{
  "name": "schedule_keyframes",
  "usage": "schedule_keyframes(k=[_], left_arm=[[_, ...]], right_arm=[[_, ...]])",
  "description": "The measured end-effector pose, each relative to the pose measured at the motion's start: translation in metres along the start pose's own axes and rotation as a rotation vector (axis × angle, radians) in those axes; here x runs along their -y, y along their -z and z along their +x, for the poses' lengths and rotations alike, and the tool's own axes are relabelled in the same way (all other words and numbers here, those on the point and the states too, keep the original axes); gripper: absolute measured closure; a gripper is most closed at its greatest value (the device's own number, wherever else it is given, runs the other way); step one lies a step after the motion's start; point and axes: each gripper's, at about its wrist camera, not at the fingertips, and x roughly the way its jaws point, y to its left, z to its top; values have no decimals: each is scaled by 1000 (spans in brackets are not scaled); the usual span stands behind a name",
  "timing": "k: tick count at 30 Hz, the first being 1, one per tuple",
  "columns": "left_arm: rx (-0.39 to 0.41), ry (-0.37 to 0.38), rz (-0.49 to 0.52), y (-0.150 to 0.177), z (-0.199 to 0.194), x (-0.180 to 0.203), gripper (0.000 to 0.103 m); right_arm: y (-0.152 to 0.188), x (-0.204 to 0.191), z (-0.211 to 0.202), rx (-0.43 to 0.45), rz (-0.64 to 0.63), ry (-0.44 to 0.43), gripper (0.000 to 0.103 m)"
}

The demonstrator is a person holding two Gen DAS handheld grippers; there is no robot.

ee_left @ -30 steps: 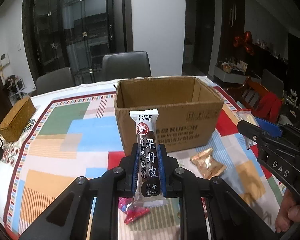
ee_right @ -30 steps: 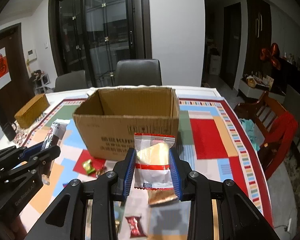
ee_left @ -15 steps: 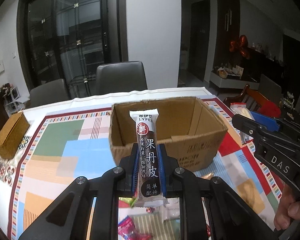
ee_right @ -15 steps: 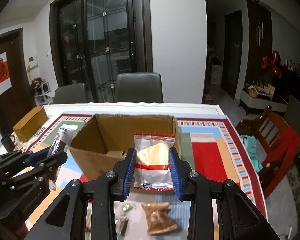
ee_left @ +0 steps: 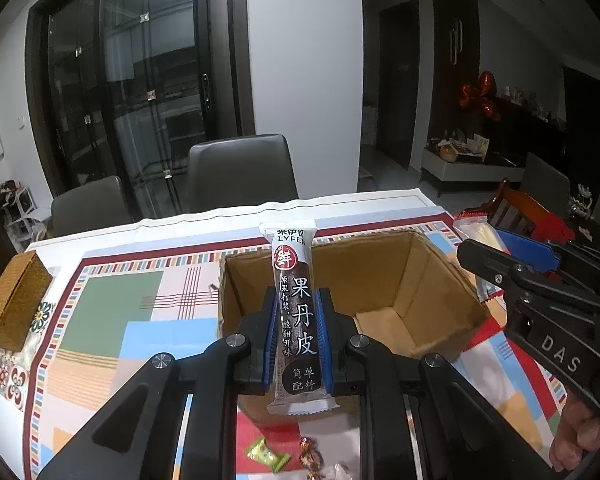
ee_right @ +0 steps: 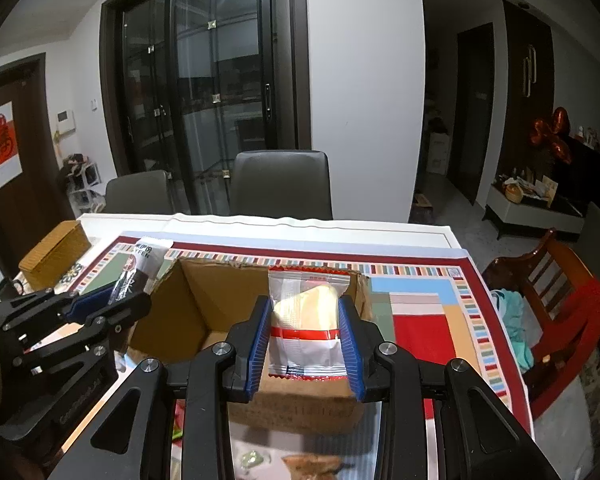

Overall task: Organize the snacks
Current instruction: 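Lift both held snacks and carry them over the cardboard box, then open both tools to drop the snacks into the box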

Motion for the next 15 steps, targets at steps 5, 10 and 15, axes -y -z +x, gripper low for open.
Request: schedule_keyframes(k=[5,10,15], left_arm=[[-24,13,-18,-7,19,-6,84],[-41,17,-25,-9,30,-8,84],[-38,-5,-20,-11,32,-11,80]], right_arm=[[-5,-3,20,-23,-1,-14,68],[-9,-7,36,-48,-8,-28,68],[-9,-8,49,-72,-9,-34,65]])
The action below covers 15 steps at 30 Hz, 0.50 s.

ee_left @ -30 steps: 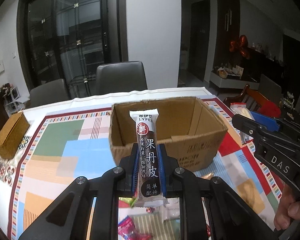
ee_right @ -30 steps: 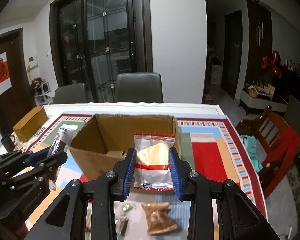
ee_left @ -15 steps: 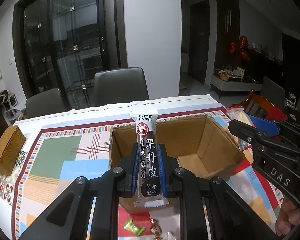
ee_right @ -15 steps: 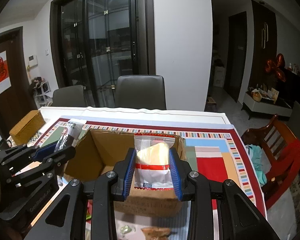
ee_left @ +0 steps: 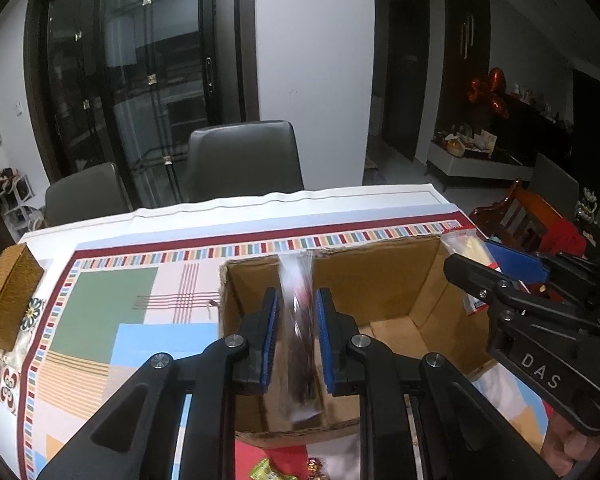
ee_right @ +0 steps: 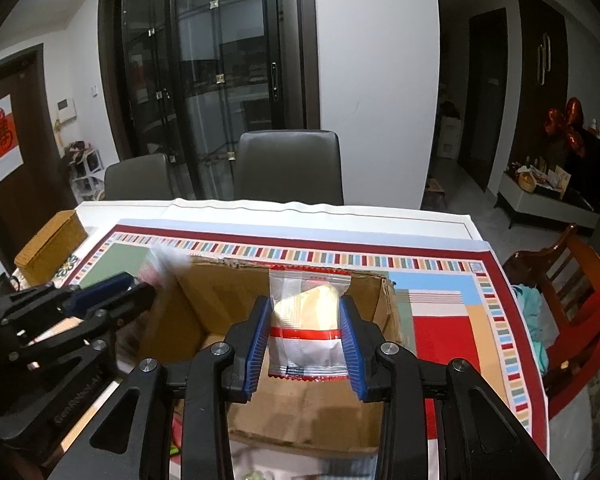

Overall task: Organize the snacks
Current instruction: 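Open both tools to drop the snacks into the box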

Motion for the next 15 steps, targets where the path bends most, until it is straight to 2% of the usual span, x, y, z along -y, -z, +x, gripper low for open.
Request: schedule_keyframes(k=[1,3,5,6,10,15], left_arm=[[1,-2,1,0,0,0,73],[3,-7,0,0,-2,-1,63],[2,-14,4,1,-3,-1,58],[1,-18,4,1,-4,-2,53],[13,-31,-7,2,-12,-6,40],[36,-53,-7,1,-29,-5,35]], right_arm=[[-1,0,2,-6,-5,-3,63],[-1,-1,2,-5,-7,2,47],[-2,0,-1,7,-2,23,32],[-2,1,-3,15,-1,33,27],[-3,3,-12,31,-6,63,25],[-1,6,-27,41,10,70,25]])
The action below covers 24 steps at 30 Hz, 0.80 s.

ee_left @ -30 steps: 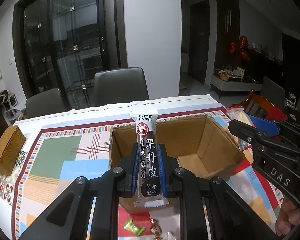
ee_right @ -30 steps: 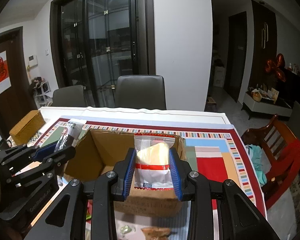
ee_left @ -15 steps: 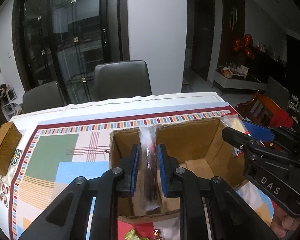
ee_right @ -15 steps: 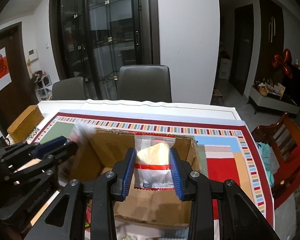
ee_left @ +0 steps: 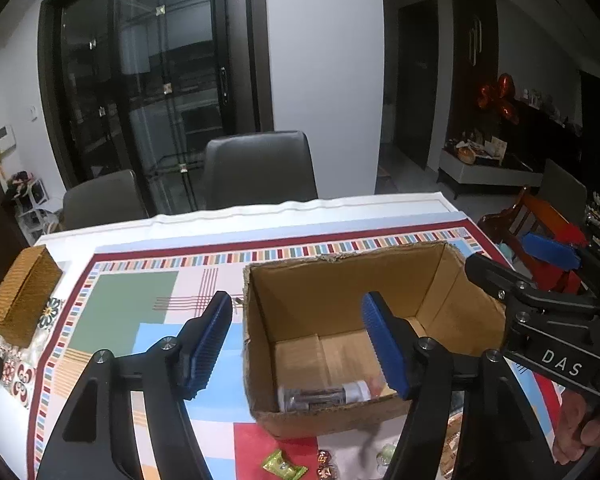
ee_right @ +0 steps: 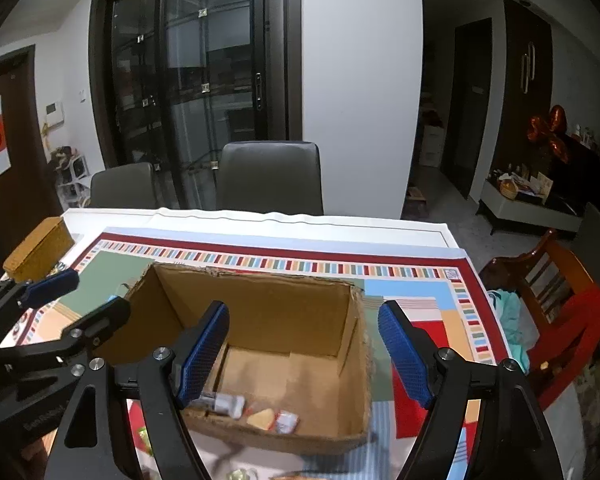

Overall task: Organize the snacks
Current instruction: 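Open both tools to drop the snacks into the box, then move both open tools back toward the remaining snacks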

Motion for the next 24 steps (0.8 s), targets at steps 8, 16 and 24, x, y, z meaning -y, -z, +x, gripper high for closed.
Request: schedule_keyframes(k=[8,16,24], left_arm=[[16,-3,-7,2,-30,2,29],[33,-8,9,11,-55,8,23],[53,-11,36,27,-82,17,17]], right_arm=[[2,-4,-29,23,-8,9,25],[12,0,-58,43,-3,37,17],[28,7,-80,42,22,44,17]])
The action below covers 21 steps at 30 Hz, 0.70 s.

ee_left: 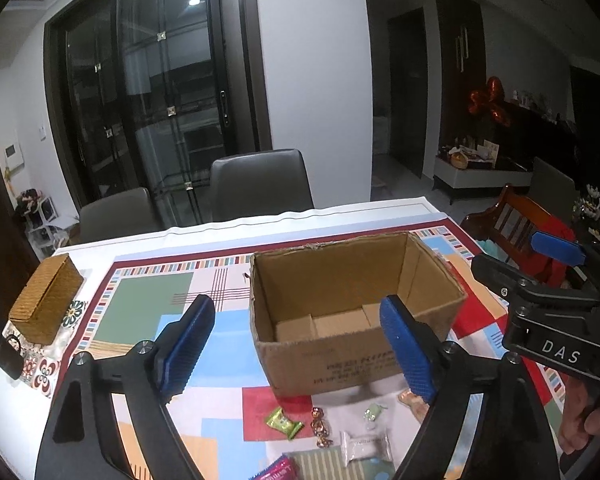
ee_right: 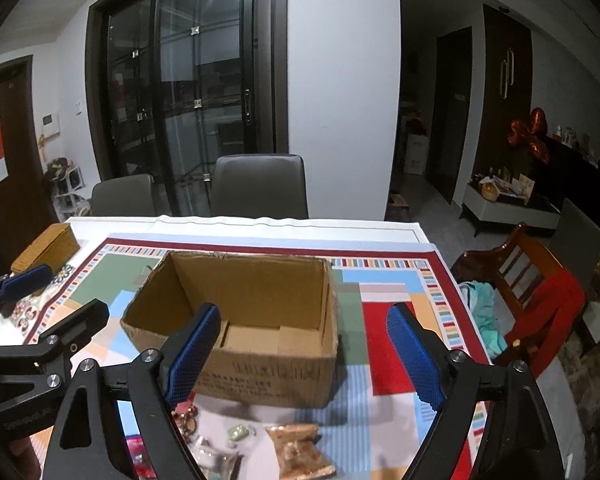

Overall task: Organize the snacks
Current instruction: 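Move both open tools back toward the remaining snacks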

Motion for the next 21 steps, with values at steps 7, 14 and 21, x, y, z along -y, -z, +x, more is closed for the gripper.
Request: schedule_keyframes(k=[7,14,21], left_arm=[[-2,12,2,15,-13,5,16],[-9,6,5,33,-26,9,16],[-23,-6,8,54,-33,9,16]], right_arm=[[12,4,-18,5,14,3,17],[25,7,-27,-2,17,11,17],[43,4,-32,-12,4,21,17]])
